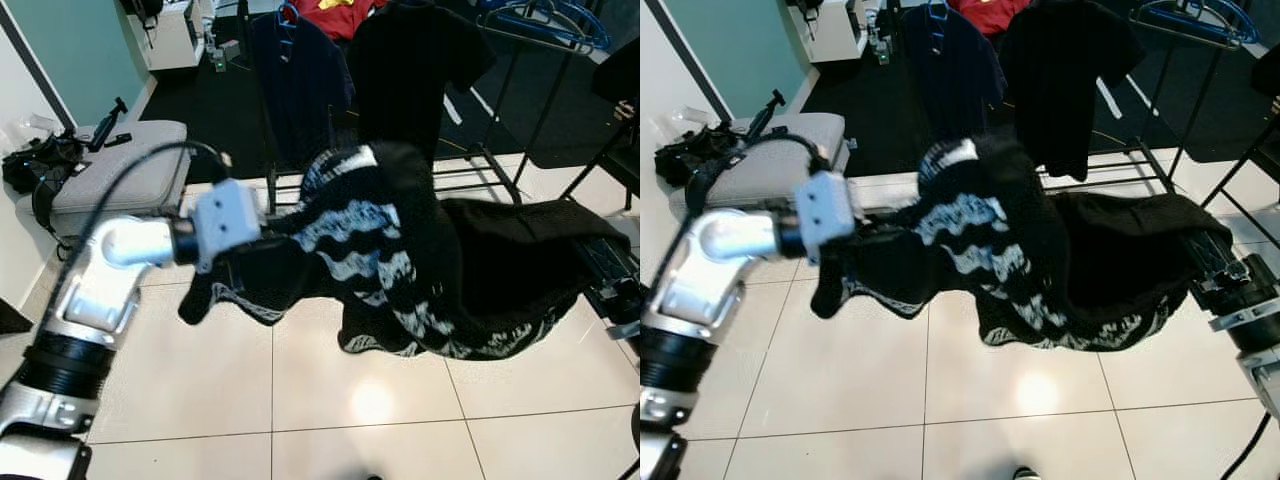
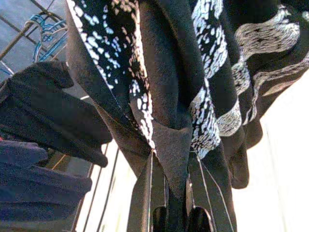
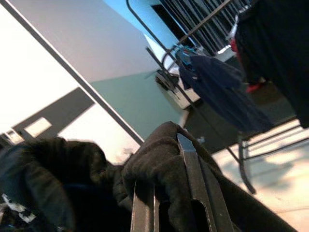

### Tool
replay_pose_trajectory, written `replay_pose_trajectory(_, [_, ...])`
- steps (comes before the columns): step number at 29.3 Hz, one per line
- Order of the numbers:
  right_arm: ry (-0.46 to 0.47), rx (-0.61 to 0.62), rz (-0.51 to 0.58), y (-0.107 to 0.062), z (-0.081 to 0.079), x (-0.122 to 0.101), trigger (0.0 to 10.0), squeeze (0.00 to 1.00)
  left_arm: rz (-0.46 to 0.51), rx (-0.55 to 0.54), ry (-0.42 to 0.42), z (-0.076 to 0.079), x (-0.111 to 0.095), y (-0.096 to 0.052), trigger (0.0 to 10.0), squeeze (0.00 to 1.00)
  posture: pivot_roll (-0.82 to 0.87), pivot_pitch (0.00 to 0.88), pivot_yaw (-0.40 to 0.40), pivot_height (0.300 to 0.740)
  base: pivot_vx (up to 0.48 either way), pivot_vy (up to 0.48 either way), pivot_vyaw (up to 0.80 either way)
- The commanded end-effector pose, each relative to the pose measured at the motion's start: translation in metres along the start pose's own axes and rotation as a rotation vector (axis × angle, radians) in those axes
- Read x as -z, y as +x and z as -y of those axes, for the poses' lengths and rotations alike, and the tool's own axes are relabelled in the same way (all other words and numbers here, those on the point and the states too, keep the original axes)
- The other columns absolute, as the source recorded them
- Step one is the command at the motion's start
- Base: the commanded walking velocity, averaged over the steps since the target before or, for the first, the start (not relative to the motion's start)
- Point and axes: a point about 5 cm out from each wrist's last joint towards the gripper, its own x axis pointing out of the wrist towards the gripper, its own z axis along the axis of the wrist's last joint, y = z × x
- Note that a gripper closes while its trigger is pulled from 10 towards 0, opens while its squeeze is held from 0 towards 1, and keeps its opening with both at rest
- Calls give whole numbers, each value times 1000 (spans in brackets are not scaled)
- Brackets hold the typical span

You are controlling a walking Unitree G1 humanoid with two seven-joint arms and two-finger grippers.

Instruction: Hang hanger

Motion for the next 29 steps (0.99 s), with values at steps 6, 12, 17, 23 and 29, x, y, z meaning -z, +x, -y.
replay_pose_trajectory(6, [-109, 43, -149, 4, 0, 27, 10000, 0, 90, -47, -61, 6, -13, 9, 4078, 0, -80, 161, 54, 740, 0, 0, 0])
replay_pose_trajectory(12, [-150, 13, -222, 1, -3, 36, 10000, 1000, 139, -77, -123, 4, -18, 11, 4078, 0, -80, 166, 55, 740, 0, 0, 0])
replay_pose_trajectory(17, [-226, -87, -337, -5, -15, 40, 10000, 1000, 142, -78, -147, 4, -17, 11, 4078, 0, -84, 166, 54, 740, 0, 0, 0])
replay_pose_trajectory(23, [-242, -309, -405, -12, -46, 33, 10000, 1000, 121, -72, -161, 8, -15, 12, 4118, 0, -88, 163, 53, 740, 0, 0, 0])
replay_pose_trajectory(29, [-226, -415, -300, -10, -64, 6, 10000, 1000, 109, -60, -172, 11, -11, 14, 4157, 0, -95, 155, 51, 740, 0, 0, 0])
